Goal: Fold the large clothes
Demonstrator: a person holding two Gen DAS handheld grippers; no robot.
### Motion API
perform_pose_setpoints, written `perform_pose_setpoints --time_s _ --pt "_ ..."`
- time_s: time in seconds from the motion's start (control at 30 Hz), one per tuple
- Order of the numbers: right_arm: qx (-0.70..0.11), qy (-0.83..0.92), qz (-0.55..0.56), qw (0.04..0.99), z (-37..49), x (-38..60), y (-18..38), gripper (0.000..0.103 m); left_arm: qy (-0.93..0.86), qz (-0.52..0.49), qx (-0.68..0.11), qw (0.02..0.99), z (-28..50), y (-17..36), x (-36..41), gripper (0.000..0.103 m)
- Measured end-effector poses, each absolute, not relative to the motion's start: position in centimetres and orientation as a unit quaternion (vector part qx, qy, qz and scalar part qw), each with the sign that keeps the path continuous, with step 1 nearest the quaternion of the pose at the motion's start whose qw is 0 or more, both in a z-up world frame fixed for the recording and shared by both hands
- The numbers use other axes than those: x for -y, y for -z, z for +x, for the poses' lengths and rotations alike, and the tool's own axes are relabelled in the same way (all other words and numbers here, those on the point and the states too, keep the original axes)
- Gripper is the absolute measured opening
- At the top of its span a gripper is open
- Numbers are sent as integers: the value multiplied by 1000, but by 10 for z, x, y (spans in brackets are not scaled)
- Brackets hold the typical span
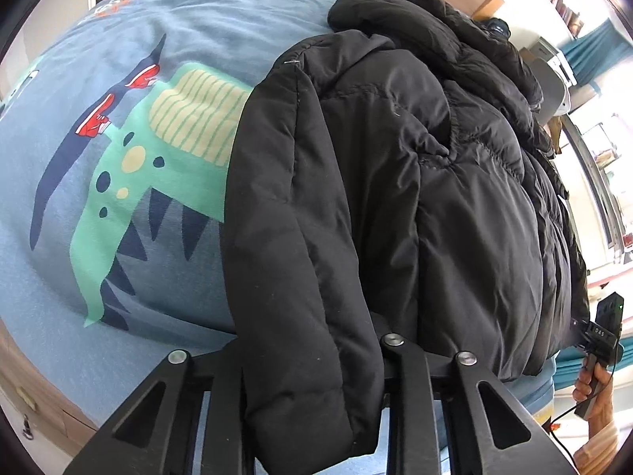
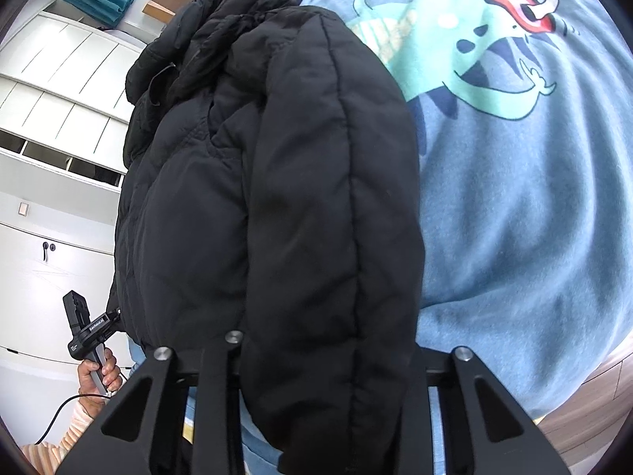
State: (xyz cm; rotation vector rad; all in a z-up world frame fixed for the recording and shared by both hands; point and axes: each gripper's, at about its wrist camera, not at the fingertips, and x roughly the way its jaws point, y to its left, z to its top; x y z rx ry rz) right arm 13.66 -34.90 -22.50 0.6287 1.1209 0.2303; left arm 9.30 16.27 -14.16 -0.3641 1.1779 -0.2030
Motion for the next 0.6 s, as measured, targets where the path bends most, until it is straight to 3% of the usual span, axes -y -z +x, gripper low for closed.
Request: perform_pose_setpoints --time_s 0.33,0.6 --pt "-505 -110 298 803 137 345 215 20 113 -181 -537 817 86 127 -164 14" --pt "-471 -143 305 815 146 333 176 18 135 -199 -516 822 85 110 -169 10"
